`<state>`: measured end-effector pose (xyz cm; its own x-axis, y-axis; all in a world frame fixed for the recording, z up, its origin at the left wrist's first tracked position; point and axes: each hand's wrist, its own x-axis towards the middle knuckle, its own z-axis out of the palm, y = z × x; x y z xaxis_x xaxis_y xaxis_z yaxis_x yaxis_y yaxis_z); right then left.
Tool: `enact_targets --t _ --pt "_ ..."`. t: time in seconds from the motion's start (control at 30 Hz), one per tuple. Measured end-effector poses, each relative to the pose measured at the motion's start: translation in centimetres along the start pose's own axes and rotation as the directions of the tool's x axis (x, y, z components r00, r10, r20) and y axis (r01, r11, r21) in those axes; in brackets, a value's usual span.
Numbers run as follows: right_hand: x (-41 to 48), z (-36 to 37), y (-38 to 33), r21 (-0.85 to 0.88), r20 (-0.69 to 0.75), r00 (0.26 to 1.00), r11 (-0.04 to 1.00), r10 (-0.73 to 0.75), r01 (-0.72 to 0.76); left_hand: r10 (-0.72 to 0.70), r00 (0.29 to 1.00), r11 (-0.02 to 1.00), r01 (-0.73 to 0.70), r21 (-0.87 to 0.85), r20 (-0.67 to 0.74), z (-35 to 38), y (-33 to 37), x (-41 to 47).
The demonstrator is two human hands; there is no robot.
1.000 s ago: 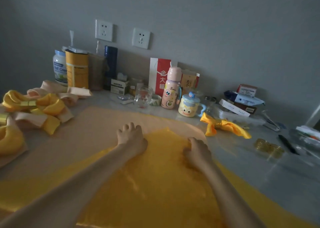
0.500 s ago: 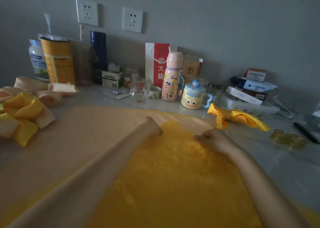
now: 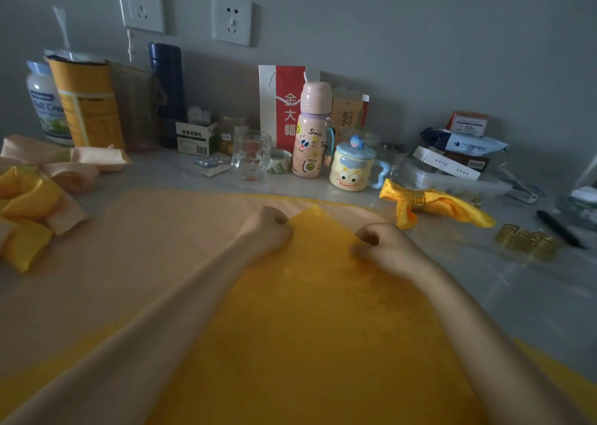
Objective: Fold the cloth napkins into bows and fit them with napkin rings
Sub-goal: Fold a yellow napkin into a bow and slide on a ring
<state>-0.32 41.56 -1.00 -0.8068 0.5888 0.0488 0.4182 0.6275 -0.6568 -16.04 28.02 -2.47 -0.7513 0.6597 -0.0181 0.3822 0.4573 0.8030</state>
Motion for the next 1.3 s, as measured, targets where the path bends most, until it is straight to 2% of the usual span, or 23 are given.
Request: enact_targets --t 0.13,0.23,0.37,0.47,0.57,0.67,0.8,0.9,0.97,1.07,1.17,1.23,1.3 --pt "0.1 1.3 0.0 -0.032 -0.082 0.996 0.999 -0.024 0.021 0.104 0.994 0.994 -0.104 0.019 -0.024 0.0 -0.1 -0.6" --pt "0.0 1.6 -0.3 -0.038 -0.054 0.996 0.997 -0.069 0.067 0.126 0.992 0.991 -0.127 -0.052 -0.01 -0.6 -0.1 -0.9" --pt "0.1 2.2 -0.4 0.001 -0.083 0.99 0.994 -0.111 0.111 0.179 0.984 0.983 -0.178 -0.049 0.017 -1.5 -0.2 -1.2" --pt "0.2 2.3 -0.6 0.071 -0.158 0.979 0.987 -0.132 0.144 0.21 0.976 0.977 -0.211 0.02 0.051 -2.2 0.2 -1.3" --pt "0.1 2.2 -0.8 0.01 -0.197 0.967 0.986 -0.16 0.165 0.235 0.963 0.962 -0.25 0.108 0.135 -2.6 0.6 -1.3" --pt "-0.2 2.5 -0.8 -0.048 -0.19 0.97 0.988 -0.152 0.145 0.186 0.961 0.963 -0.22 0.157 0.203 -2.3 0.7 -1.2" --pt "-0.3 2.8 -0.6 -0.17 -0.185 0.962 0.971 -0.199 0.168 0.161 0.966 0.954 -0.205 0.221 0.2 -1.4 0.1 -1.0" --pt "-0.2 2.7 -0.7 -0.146 -0.191 0.965 0.977 -0.18 0.153 0.208 0.96 0.904 -0.261 0.338 0.186 -0.9 -0.5 -0.8" --pt "-0.2 2.5 -1.0 -0.142 -0.211 0.955 0.974 -0.206 0.178 0.21 0.961 0.898 -0.263 0.354 0.181 -0.7 -0.7 -0.7" --pt "-0.4 2.5 -1.9 -0.169 -0.146 0.953 0.956 -0.265 0.24 0.206 0.96 0.896 -0.263 0.359 0.188 -0.4 -0.9 -0.5" --pt "-0.7 2.7 -2.9 -0.043 0.072 0.974 0.975 -0.213 0.217 0.223 0.959 0.884 -0.275 0.378 0.175 -0.3 -1.0 -0.3" --pt "-1.0 2.8 -3.4 0.017 0.068 0.978 0.98 -0.198 0.198 0.211 0.961 0.886 -0.264 0.381 0.177 -0.2 -1.0 -0.4" --pt "-1.4 3.4 -3.9 -0.122 -0.006 0.958 0.951 -0.286 0.284 0.196 0.965 0.897 -0.248 0.365 0.175 -0.2 -0.8 -0.7"
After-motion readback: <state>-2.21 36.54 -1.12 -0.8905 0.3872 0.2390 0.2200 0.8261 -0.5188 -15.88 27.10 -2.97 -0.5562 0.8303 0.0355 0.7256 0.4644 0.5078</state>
